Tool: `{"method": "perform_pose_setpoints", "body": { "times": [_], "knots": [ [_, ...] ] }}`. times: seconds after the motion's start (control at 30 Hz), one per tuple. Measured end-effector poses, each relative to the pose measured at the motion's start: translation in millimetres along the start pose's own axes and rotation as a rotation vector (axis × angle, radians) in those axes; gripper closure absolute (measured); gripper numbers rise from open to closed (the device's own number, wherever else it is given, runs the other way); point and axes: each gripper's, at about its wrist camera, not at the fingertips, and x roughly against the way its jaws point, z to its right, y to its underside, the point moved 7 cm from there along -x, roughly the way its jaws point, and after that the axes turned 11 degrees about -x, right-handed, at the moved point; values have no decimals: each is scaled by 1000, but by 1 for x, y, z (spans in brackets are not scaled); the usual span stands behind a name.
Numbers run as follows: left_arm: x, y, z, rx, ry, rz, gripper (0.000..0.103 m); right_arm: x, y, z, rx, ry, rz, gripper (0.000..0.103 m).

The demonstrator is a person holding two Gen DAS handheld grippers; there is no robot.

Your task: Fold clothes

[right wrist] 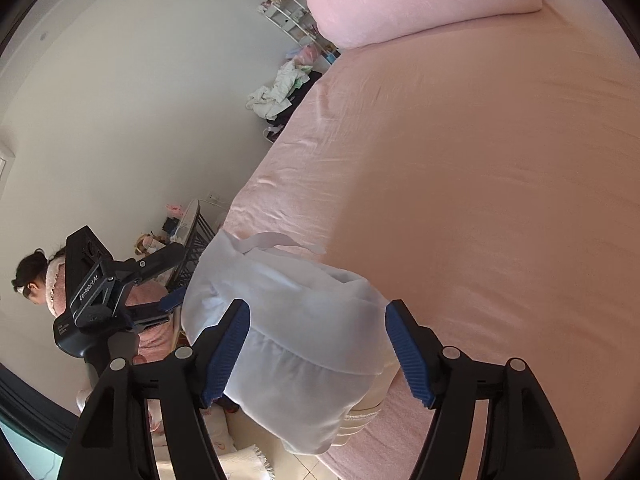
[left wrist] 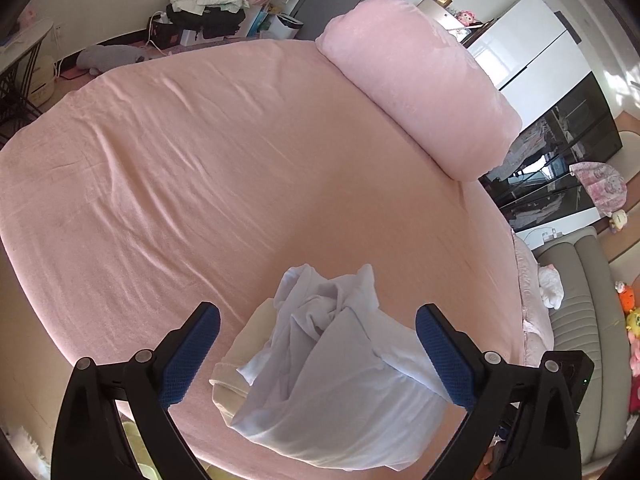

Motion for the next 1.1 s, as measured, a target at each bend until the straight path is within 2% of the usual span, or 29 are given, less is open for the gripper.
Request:
{"method": "perform_pose_setpoints", "body": {
  "times": [0.07, 0.17, 0.27, 0.4, 0.53, 0.6, 0.73, 0.83, 0.93, 1.1],
  "knots": [
    [3, 2, 3, -33, -13, 1, 3, 3, 5, -6, 53, 22, 15, 33],
    [-12, 11, -2, -60, -50, -50, 3, -2, 9, -10, 125, 39, 36, 33],
    [-35, 22, -19, -14, -94, -113, 3, -16, 9, -6, 131, 69, 37, 33],
    [-48, 36, -40, 91, -34, -117, 1, -35, 13, 7, 124, 95, -8, 33],
    [-58, 48, -56, 163, 11, -131, 0, -46, 24, 21, 51, 66, -47, 32],
    [-59, 53, -60, 166, -5, -129, 0, -54, 30, 23, 45, 70, -68, 26],
    [-53, 51, -58, 105, -80, -99, 0, -59, 34, 18, 77, 89, -59, 25],
    [-47, 47, -50, 93, -105, -97, 0, -56, 30, 13, 106, 115, -53, 25],
    [-34, 41, -36, 94, -87, -73, 0, -44, 25, 8, 106, 105, -18, 25],
    [-5, 24, -4, 61, -34, 19, 0, -15, 12, -6, 96, 57, 54, 23]
  ]
}}
